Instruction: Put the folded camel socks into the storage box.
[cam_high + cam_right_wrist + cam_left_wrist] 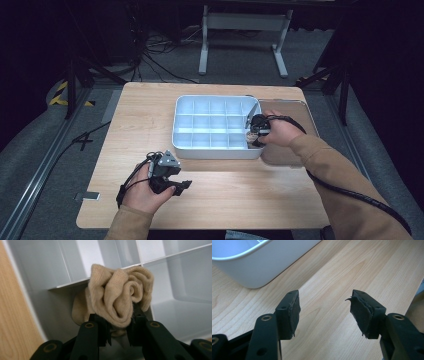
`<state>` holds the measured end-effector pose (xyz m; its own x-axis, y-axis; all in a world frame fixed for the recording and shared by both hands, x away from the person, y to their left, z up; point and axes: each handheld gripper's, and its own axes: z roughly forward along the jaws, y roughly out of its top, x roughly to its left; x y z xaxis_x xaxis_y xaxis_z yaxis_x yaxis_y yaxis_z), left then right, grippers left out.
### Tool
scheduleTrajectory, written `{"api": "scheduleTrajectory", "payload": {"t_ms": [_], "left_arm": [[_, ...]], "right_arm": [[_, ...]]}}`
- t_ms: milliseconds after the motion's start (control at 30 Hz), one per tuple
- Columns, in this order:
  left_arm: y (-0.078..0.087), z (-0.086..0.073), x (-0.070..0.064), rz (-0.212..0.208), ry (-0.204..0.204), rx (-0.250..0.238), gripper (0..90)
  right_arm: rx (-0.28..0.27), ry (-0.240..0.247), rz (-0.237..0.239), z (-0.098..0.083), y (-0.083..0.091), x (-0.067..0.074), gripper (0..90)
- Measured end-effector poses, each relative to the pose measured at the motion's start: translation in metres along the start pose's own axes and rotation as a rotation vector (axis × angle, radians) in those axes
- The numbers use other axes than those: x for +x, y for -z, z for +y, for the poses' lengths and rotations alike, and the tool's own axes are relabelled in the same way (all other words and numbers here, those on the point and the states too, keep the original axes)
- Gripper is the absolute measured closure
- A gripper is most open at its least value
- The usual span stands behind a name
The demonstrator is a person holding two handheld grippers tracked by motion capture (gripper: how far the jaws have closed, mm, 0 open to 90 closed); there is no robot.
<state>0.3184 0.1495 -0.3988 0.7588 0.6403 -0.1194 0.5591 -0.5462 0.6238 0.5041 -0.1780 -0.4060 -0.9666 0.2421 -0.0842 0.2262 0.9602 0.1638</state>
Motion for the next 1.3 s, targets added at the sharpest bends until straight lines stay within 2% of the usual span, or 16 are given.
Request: {"api": "scheduleTrajectory", "payload": {"t_ms": [167,233,467,667,700,767,833,867,1133,1300], "left_arm": [[0.000,0.000,0.000,0.000,0.009,0.001,41.4],[0.000,0.000,0.000,-0.002,0.005,0.006,41.3],[-0.002,0.000,0.000,-0.002,0.004,0.004,41.2],[-0.002,0.001,0.001,-0.005,0.006,0.005,41.2],[-0.002,0.001,0.001,-0.005,0.006,0.005,41.2],[-0.002,0.001,0.001,-0.004,0.005,0.007,41.2],[-0.003,0.001,0.001,-0.007,0.001,0.006,41.2],[-0.003,0.002,0.001,-0.007,-0.001,0.007,41.2],[-0.005,0.005,0.001,-0.013,-0.006,0.007,41.1],[-0.007,0.009,0.001,-0.022,-0.013,0.004,41.1]], "right_arm": [[0.007,0.000,0.010,0.001,-0.009,-0.001,73.7],[0.008,-0.020,0.017,0.000,-0.012,-0.002,73.5],[-0.006,-0.041,0.028,-0.002,-0.013,-0.004,71.9],[-0.052,-0.078,0.043,-0.005,-0.006,-0.003,59.2],[-0.052,-0.078,0.043,-0.005,-0.006,-0.003,59.2],[-0.060,-0.085,0.034,-0.006,0.003,-0.001,55.4],[-0.095,-0.105,0.035,-0.007,0.011,0.000,52.7],[-0.125,-0.101,0.032,-0.008,0.020,0.000,52.6],[-0.213,-0.103,0.005,-0.014,0.048,0.008,49.9],[-0.275,-0.112,-0.014,-0.026,0.065,0.015,48.9]]}}
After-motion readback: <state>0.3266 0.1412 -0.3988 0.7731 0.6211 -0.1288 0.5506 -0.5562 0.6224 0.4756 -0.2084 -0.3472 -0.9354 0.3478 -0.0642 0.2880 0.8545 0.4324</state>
